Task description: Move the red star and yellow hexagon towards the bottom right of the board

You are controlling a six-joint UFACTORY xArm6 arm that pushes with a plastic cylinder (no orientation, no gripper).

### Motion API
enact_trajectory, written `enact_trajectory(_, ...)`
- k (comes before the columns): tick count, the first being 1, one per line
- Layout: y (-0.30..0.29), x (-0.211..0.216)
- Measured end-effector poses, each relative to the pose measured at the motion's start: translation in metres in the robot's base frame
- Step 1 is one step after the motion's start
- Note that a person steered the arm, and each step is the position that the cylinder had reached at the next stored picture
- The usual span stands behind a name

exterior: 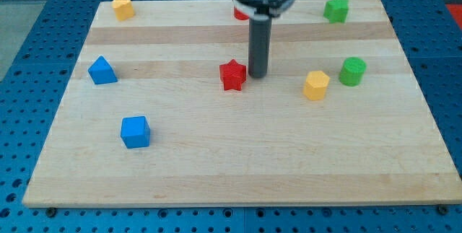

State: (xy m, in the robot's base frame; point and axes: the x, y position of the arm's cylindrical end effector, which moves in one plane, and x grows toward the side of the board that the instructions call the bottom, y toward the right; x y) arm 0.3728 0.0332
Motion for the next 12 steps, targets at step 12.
enact_trajectory(12, -0.016, 0.015)
